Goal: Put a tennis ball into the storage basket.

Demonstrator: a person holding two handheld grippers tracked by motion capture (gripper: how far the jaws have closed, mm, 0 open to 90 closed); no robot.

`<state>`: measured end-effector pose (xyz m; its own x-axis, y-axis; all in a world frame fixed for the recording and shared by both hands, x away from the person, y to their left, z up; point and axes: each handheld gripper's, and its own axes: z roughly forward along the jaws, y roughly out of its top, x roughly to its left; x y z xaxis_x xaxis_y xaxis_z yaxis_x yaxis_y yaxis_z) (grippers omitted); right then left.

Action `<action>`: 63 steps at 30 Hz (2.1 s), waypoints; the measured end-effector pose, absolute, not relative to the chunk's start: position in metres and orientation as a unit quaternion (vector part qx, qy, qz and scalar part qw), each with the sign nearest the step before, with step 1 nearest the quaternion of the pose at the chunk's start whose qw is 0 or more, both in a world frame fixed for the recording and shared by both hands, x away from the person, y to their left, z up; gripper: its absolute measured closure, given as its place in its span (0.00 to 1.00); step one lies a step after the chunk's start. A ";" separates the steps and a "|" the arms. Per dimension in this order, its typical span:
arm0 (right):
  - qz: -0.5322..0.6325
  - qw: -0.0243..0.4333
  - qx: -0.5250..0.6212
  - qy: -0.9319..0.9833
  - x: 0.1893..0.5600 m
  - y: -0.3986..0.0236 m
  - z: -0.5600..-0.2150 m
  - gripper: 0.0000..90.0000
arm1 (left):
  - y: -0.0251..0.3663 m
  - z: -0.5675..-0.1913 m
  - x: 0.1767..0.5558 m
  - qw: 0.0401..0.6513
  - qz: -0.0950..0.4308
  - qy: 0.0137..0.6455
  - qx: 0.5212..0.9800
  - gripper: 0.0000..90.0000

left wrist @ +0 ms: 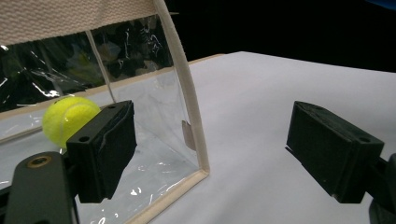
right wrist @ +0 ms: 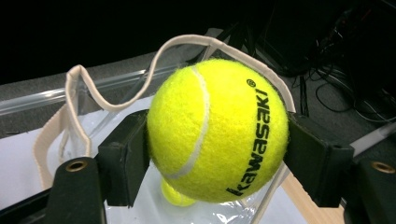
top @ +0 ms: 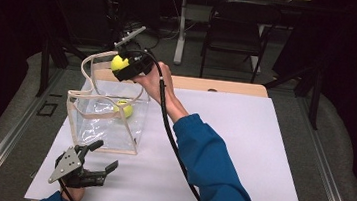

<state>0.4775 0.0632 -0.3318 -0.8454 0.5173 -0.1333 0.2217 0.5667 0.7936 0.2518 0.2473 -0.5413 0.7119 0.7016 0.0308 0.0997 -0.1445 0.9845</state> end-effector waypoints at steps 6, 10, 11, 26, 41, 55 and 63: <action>0.405 0.180 0.219 0.869 0.480 0.065 -0.335 0.30 | 0.246 -0.541 0.252 0.591 0.254 0.279 0.713 0.18; 0.390 0.183 0.221 0.875 0.480 0.067 -0.336 0.30 | 0.245 -0.541 0.252 0.592 0.254 0.279 0.712 0.18; 0.388 0.186 0.218 0.876 0.479 0.068 -0.335 0.30 | 0.245 -0.541 0.252 0.592 0.253 0.281 0.711 0.18; 0.354 0.185 0.203 0.894 0.483 0.083 -0.332 0.30 | 0.247 -0.541 0.253 0.598 0.244 0.276 0.712 0.18; 0.330 0.170 0.215 0.904 0.489 0.091 -0.341 0.30 | 0.247 -0.540 0.251 0.597 0.245 0.274 0.713 0.18; 0.346 0.125 0.227 0.902 0.492 0.082 -0.346 0.01 | 0.250 -0.541 0.250 0.596 0.247 0.277 0.713 0.18; 0.387 0.098 0.228 0.888 0.483 0.051 -0.339 0.00 | 0.248 -0.543 0.251 0.592 0.242 0.277 0.717 0.18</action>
<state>0.4828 0.0508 -0.3394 -0.8768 0.4809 0.0022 0.3290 0.5964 0.7322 0.2505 0.2484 -0.5427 0.7294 0.6838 0.0204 0.1102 -0.1468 0.9830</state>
